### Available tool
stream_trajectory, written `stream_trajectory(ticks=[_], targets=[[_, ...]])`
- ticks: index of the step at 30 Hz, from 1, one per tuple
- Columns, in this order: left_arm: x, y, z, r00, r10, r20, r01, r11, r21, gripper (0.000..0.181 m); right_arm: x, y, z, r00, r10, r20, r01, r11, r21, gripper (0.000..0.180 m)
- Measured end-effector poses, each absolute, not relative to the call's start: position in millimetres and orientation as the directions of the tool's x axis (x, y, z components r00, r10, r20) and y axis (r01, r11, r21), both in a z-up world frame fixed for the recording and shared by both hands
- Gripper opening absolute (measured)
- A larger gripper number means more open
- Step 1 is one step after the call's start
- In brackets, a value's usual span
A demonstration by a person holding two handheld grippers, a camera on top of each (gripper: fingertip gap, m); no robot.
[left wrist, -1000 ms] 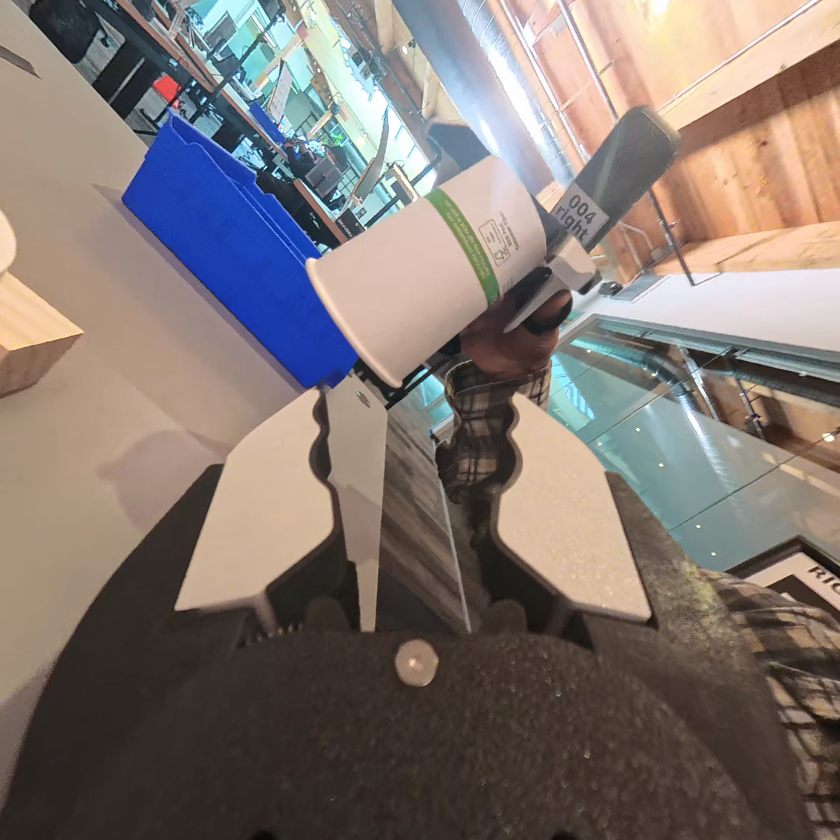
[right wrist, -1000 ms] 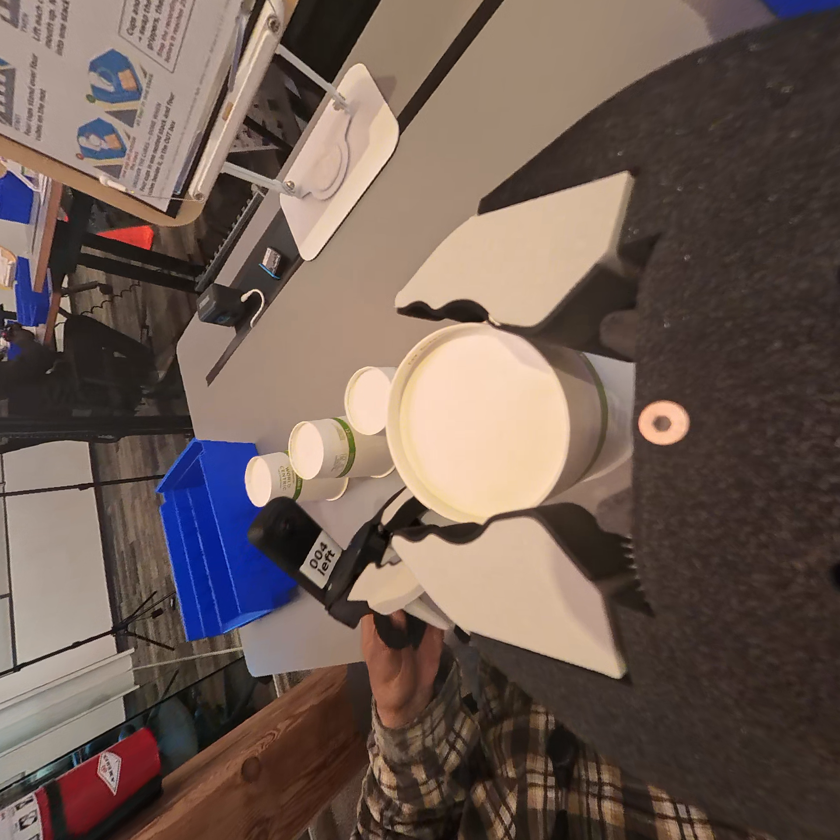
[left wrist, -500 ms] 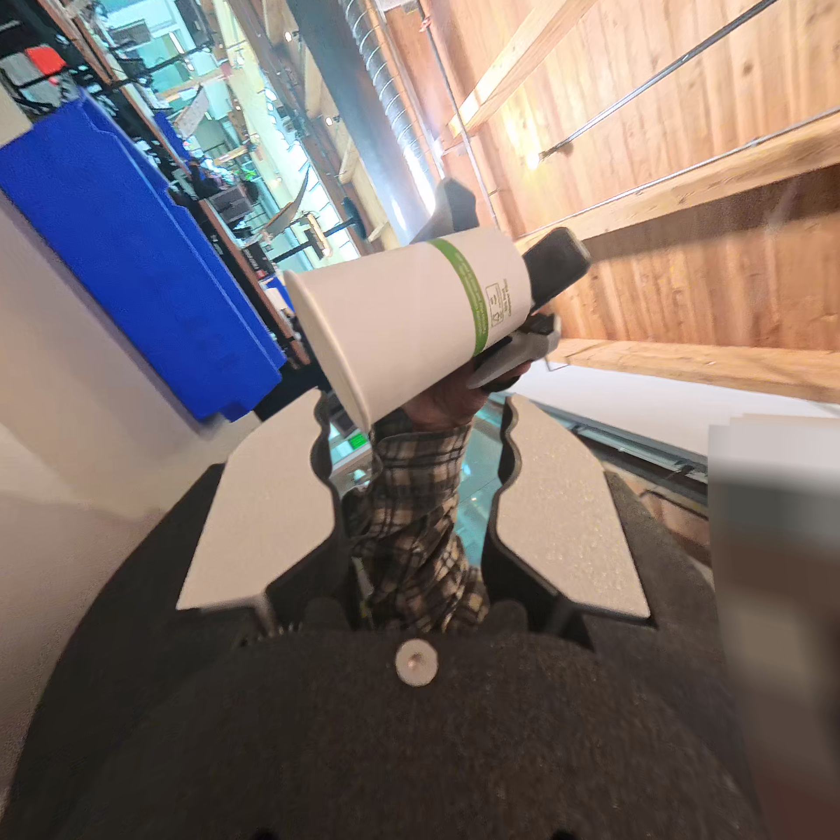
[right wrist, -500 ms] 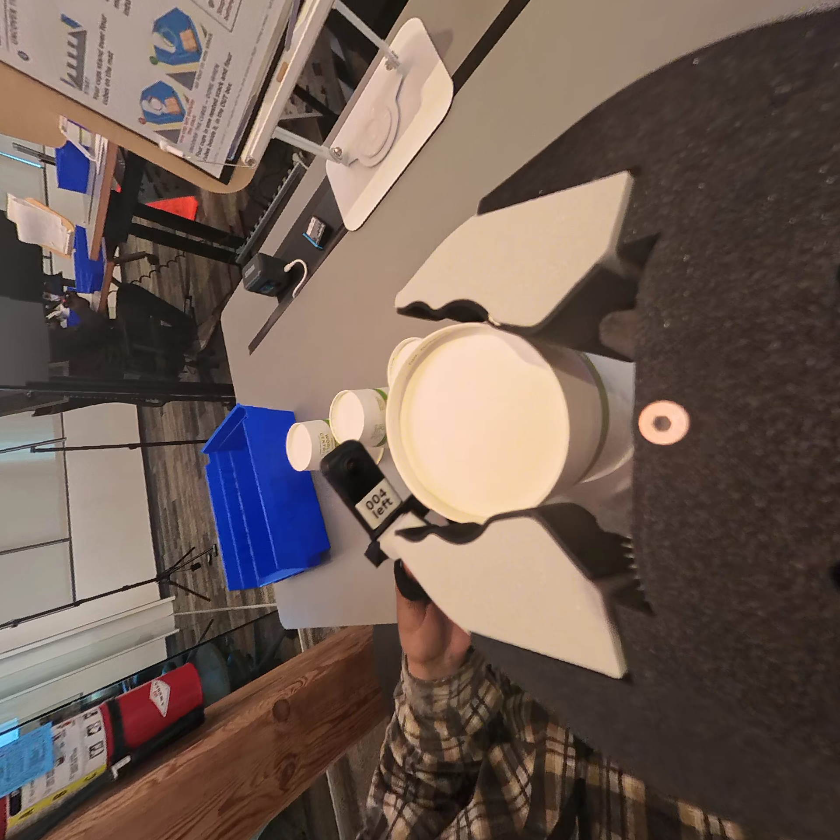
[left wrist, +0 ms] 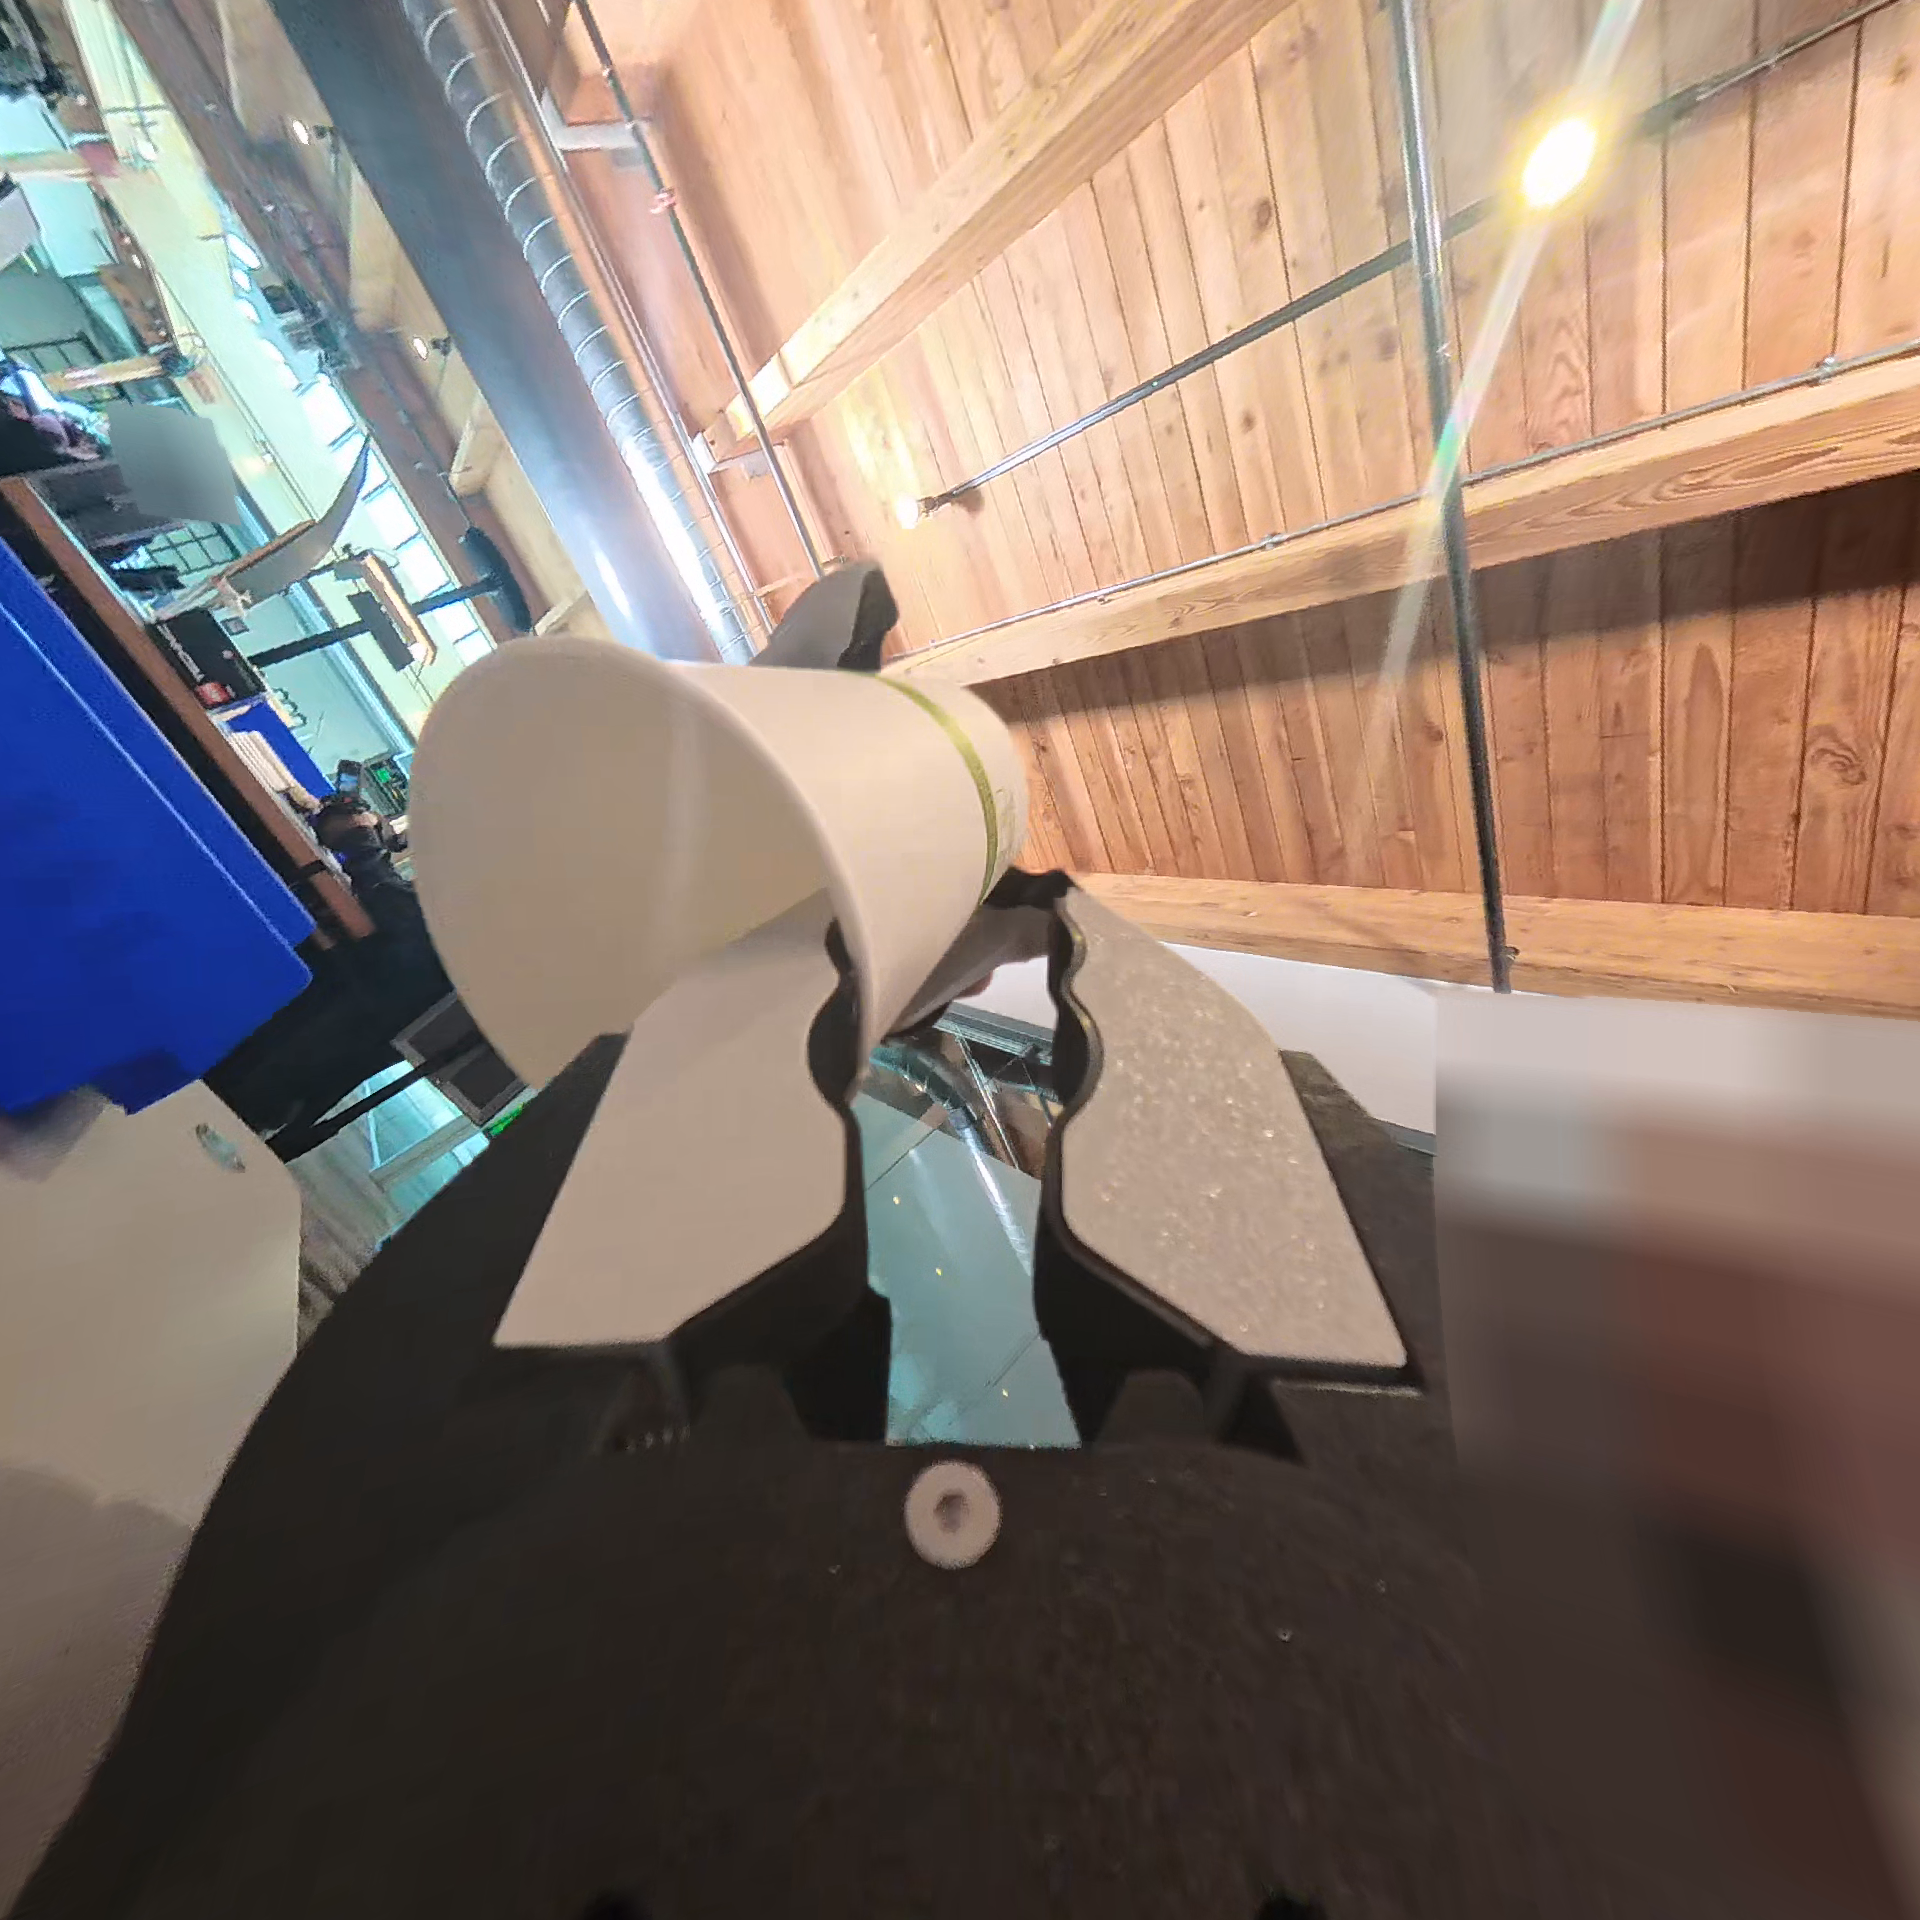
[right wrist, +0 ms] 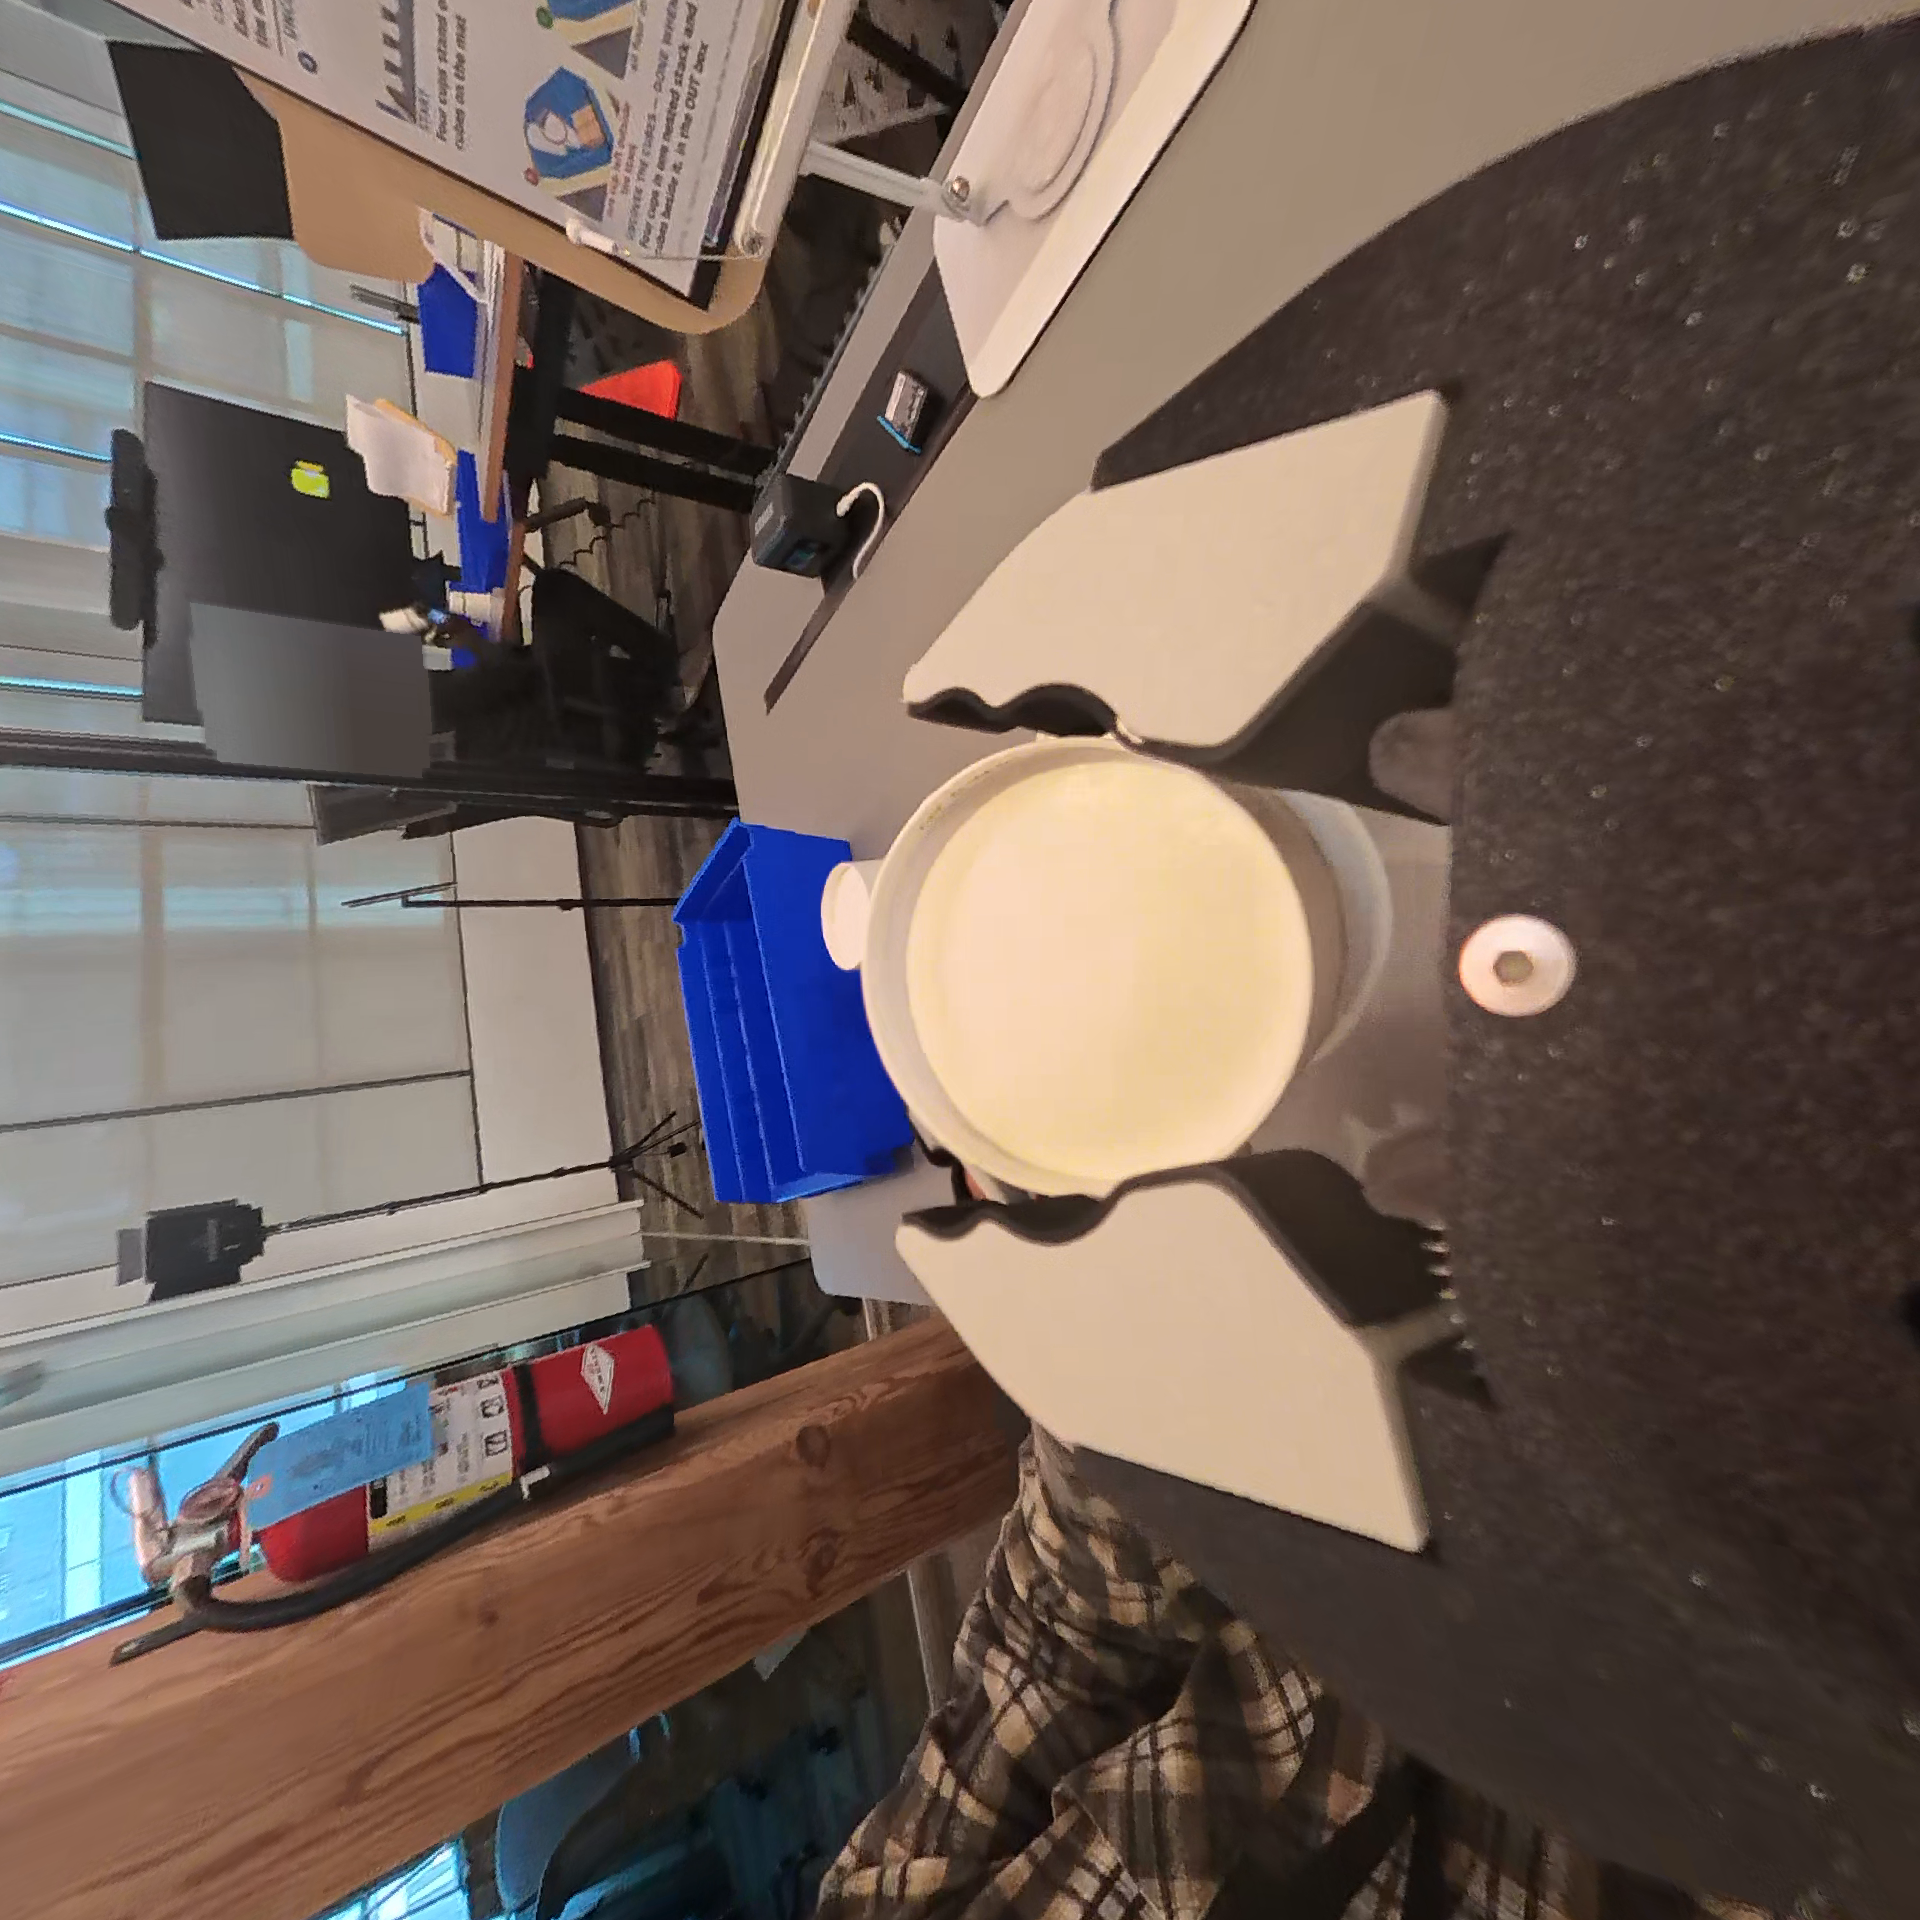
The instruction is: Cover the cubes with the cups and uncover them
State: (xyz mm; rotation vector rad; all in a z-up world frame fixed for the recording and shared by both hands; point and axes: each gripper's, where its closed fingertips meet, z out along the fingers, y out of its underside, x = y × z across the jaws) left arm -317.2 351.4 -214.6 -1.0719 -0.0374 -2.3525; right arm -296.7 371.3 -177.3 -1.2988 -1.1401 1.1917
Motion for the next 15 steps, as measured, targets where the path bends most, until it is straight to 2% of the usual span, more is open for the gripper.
stream_trajectory(ticks=[4,7,9,11,15], targets=[[-324.7,351.2,-216.7,-0.49,-0.504,0.711,0.49,-0.834,-0.254,0.006,-294.1,366.1,-188.7,0.034,0.996,-0.081,0.02,-0.082,-0.996,0.086],[-323.9,350.5,-217.8,-0.426,-0.534,0.73,0.455,-0.824,-0.337,0.003,-290.3,365.3,-201.1,0.035,0.996,-0.079,0.076,-0.082,-0.994,0.087],[-321.5,348.5,-217.3,-0.362,-0.573,0.736,0.41,-0.807,-0.426,0.002,-286.2,365.4,-212.4,0.048,0.996,-0.074,0.147,-0.081,-0.986,0.089],[-316.0,345.4,-220.6,-0.247,-0.629,0.737,0.33,-0.77,-0.547,0.0,-278.6,364.0,-227.9,0.055,0.995,-0.08,0.264,-0.092,-0.96,0.1],[-308.6,338.7,-231.2,0.012,-0.776,0.63,0.06,-0.628,-0.776,0.0,-253.6,363.7,-246.7,0.075,0.997,-0.012,0.516,-0.049,-0.855,0.118]])
